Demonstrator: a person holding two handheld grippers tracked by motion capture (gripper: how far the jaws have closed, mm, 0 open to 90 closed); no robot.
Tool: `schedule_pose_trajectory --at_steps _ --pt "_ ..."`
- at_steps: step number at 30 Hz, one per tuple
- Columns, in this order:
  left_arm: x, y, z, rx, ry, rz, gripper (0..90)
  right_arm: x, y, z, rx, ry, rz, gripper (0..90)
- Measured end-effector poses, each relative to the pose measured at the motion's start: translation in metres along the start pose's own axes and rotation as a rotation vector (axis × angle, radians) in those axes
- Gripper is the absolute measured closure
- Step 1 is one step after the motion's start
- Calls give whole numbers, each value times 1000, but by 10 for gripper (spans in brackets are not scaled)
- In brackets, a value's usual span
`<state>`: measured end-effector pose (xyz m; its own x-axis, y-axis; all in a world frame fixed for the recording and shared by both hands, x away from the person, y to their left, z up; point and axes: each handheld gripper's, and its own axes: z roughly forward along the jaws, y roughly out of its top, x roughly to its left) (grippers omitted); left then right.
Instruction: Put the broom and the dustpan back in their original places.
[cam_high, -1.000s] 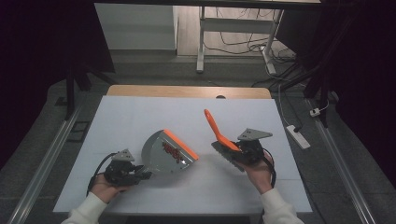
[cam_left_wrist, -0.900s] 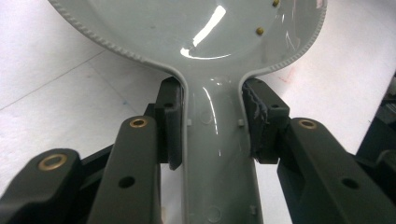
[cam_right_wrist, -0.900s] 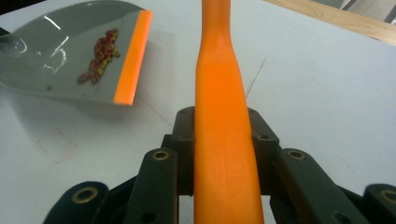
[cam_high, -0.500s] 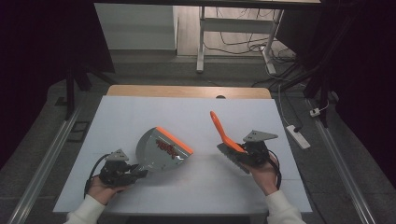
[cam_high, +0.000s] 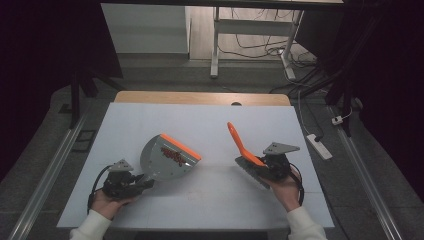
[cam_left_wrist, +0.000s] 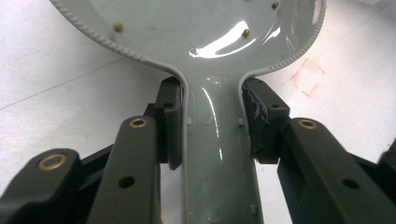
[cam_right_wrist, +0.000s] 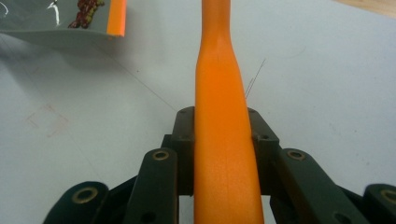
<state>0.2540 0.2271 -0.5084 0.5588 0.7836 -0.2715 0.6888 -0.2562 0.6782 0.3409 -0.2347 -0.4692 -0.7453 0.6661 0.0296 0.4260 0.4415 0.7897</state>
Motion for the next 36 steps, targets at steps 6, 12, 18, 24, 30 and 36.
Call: schedule_pose_trajectory --at_steps 6,12,18,24,30,36 --pt "4 -6 -4 -10 46 -45 621 0 -4 -2 9 2 1 700" --pt "7 -9 -7 -36 96 -87 621 0 -7 -6 6 3 3 700" --pt "8 -11 -5 -53 141 -136 621 2 -11 -13 0 11 14 700" --pt "8 -12 -3 -64 171 -169 620 4 -16 -19 -4 22 13 700" --pt "10 -13 -2 -74 213 -219 620 7 -20 -23 -3 39 13 700" --pt "11 -13 0 -83 250 -251 619 10 -22 -24 2 62 14 700"
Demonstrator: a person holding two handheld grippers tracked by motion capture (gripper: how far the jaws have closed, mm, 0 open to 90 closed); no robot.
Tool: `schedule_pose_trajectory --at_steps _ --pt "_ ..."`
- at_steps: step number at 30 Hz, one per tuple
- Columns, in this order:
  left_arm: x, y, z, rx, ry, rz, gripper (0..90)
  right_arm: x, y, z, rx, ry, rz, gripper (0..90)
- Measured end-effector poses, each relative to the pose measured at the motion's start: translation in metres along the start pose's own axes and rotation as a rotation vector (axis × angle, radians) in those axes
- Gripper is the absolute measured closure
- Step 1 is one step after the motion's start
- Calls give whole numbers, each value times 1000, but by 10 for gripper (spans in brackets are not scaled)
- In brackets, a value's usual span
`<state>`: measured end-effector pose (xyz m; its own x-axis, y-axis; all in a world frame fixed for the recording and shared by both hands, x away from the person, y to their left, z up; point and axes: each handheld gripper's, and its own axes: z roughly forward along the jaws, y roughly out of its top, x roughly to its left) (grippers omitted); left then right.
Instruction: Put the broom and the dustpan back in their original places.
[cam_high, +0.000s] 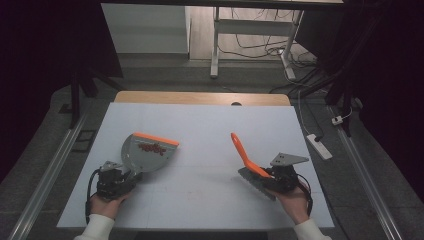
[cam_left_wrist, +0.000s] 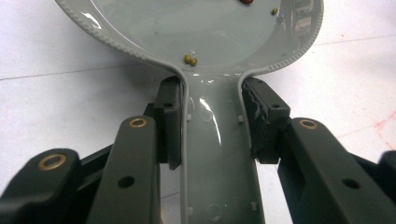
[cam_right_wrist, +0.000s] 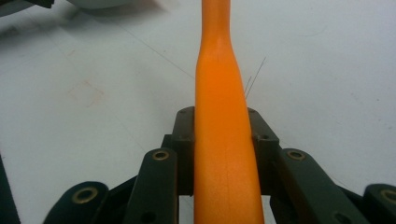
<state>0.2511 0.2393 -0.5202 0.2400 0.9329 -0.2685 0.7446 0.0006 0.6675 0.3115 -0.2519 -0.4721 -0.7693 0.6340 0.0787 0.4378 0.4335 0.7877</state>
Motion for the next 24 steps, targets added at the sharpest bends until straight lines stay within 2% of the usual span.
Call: schedule_pose_trajectory --at_steps 7,16,22,24 --pt "-1 0 2 -4 11 -10 619 1 0 0 -4 21 12 700" --pt "-3 -2 7 -4 36 -43 619 1 -4 6 38 48 18 700" --pt "-8 -1 11 0 59 -59 618 -9 -9 11 69 45 82 700" --pt "-9 -1 12 -2 66 -63 618 -11 -11 13 78 45 91 700"
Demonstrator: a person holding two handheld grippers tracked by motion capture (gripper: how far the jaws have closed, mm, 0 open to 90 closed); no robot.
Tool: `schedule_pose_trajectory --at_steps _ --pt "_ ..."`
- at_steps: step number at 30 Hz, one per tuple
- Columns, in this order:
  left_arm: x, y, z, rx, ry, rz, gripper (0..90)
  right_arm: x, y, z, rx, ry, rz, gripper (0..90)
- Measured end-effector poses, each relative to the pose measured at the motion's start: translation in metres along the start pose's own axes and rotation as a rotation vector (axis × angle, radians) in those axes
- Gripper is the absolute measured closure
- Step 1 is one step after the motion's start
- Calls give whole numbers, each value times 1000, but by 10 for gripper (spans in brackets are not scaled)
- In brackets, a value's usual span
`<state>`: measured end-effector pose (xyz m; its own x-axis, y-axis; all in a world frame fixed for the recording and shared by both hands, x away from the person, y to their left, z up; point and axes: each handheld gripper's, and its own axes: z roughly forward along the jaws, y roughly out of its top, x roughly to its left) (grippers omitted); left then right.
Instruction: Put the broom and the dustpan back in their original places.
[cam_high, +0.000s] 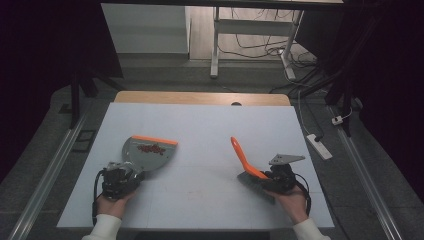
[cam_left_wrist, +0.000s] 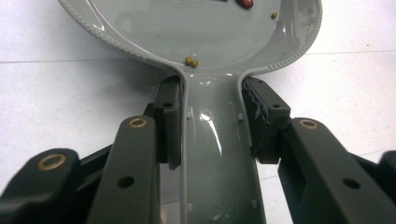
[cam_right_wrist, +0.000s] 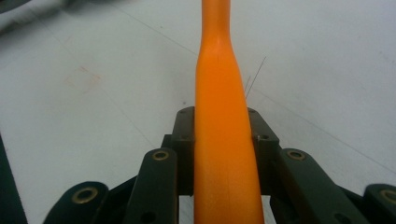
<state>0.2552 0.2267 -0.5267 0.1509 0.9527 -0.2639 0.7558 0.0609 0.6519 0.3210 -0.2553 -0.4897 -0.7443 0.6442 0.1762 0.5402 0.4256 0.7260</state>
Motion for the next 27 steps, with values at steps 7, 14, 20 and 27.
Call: schedule_pose_trajectory --at_steps 7,14,20,27 --pt "-2 -2 1 -4 29 -18 616 -5 -1 2 10 -19 25 700" --pt "-3 -3 3 -4 33 -9 615 -14 -1 3 16 -54 43 683" --pt "-3 -4 5 12 28 -10 613 -26 -3 8 39 -68 76 614" --pt "-5 -4 4 21 18 20 555 -33 -4 11 62 -105 91 532"
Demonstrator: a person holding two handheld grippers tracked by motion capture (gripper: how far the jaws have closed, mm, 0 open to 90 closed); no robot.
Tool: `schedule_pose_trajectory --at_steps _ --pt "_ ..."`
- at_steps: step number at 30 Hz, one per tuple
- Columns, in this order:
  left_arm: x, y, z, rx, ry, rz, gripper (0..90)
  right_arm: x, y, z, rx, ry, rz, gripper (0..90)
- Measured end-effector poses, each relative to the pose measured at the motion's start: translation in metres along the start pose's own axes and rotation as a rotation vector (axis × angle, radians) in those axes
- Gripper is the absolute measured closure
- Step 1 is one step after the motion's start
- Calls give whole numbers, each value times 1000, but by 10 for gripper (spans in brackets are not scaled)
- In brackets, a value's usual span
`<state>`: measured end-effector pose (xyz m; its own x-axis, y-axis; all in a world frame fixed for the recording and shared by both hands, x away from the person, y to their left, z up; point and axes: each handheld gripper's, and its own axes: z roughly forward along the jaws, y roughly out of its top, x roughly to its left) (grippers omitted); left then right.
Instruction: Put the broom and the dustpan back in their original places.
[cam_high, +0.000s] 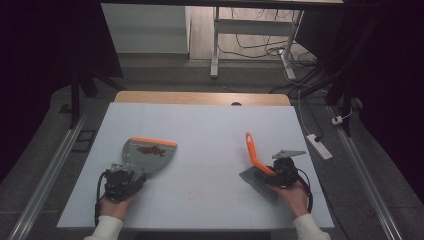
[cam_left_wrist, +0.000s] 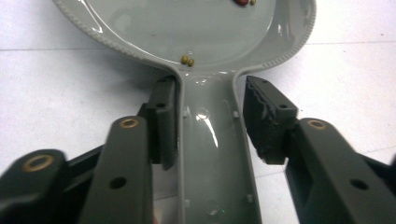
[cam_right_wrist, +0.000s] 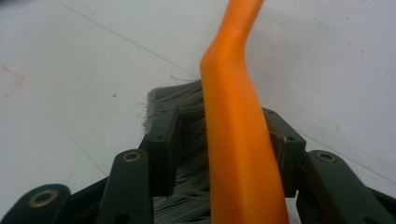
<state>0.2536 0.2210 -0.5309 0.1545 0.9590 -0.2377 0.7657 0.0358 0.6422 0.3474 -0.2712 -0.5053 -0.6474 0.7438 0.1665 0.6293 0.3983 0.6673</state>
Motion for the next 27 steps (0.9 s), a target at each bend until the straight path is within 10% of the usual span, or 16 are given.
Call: schedule_pose_trajectory --at_steps 11,27 --pt "-4 2 -8 24 13 71 330 -8 0 5 34 -31 34 447" --pt "-17 12 -37 -32 32 251 266 -7 -1 0 14 -101 29 403"
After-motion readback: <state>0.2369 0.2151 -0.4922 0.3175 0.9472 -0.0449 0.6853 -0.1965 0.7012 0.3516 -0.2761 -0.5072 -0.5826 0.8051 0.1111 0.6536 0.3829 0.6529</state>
